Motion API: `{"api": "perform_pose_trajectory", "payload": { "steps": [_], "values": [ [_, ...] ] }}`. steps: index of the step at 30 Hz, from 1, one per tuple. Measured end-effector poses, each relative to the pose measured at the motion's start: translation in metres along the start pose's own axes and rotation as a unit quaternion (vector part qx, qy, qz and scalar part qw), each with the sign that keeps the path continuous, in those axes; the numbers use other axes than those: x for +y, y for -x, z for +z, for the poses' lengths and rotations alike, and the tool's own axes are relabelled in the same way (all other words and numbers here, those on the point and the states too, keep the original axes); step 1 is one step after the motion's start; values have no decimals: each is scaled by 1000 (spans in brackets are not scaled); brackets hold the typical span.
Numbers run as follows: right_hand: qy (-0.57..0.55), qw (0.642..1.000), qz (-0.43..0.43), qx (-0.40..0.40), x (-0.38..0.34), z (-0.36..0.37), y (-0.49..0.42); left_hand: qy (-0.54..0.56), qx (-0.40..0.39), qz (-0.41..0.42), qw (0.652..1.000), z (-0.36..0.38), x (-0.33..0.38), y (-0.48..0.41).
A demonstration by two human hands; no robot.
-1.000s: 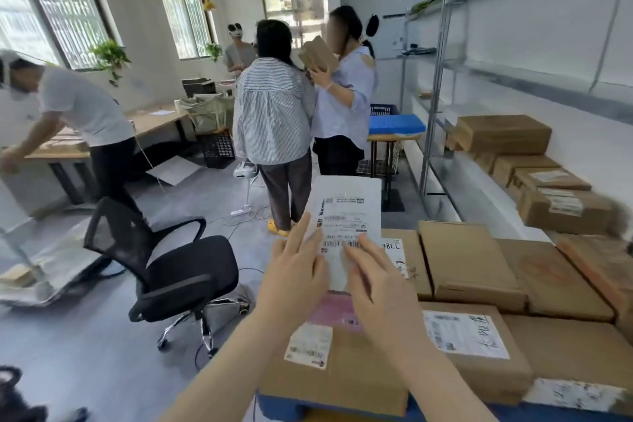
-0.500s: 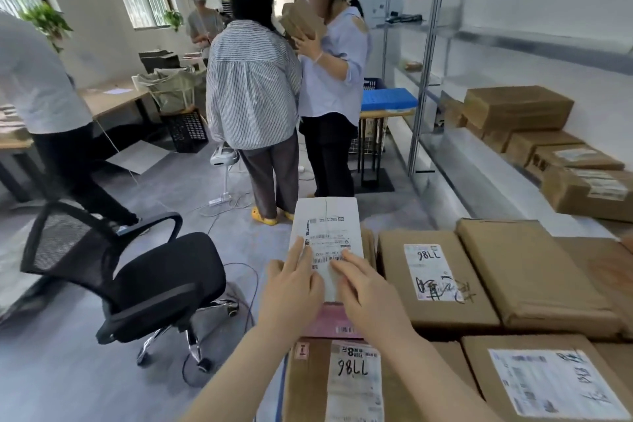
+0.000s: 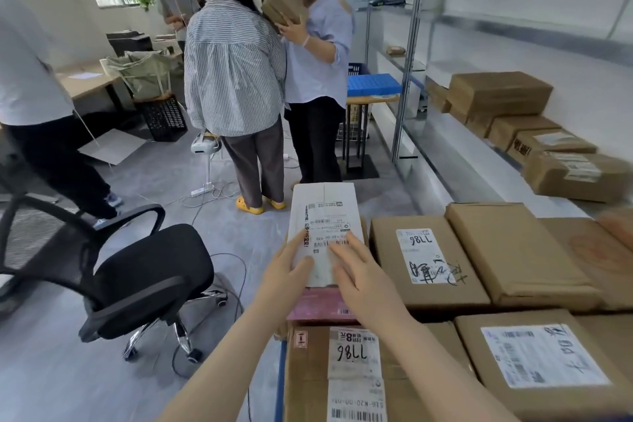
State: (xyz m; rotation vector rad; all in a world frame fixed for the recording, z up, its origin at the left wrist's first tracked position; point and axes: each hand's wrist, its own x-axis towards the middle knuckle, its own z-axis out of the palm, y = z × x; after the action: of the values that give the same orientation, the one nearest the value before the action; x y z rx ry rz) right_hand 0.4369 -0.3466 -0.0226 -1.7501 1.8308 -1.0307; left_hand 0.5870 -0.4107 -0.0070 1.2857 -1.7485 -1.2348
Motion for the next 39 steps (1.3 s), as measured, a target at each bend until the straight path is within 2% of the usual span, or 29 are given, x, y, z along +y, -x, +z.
{"api": "perform_pose_trajectory", "payload": {
  "steps": [6,10,14,17,21,25,29,34,39],
  "values": [
    [25,1000,5,8,4,-1,2,-65,-9,35,997,5,-2,-6],
    [31,999,0,-12,3,-2,1,-10,-23,7,1000,1,-11,1],
    [7,1000,15,12,5,-17,19,-78,-17,-11,997,-6,-5,11],
    [3,997,43,58,17,-45,51,-142,5,46,989,-13,17,16],
    [-5,986,113,120,36,-104,111,-246,1,162,956,5,73,17],
    [39,959,188,211,59,-185,193,-246,-95,288,920,109,145,35],
    [100,899,268,330,80,-264,301,-253,-234,393,852,252,190,98],
    [163,812,349,439,86,-335,459,-277,-350,448,775,406,214,214],
    [183,737,419,498,88,-379,586,-294,-427,504,691,509,234,316]
  ]
}}
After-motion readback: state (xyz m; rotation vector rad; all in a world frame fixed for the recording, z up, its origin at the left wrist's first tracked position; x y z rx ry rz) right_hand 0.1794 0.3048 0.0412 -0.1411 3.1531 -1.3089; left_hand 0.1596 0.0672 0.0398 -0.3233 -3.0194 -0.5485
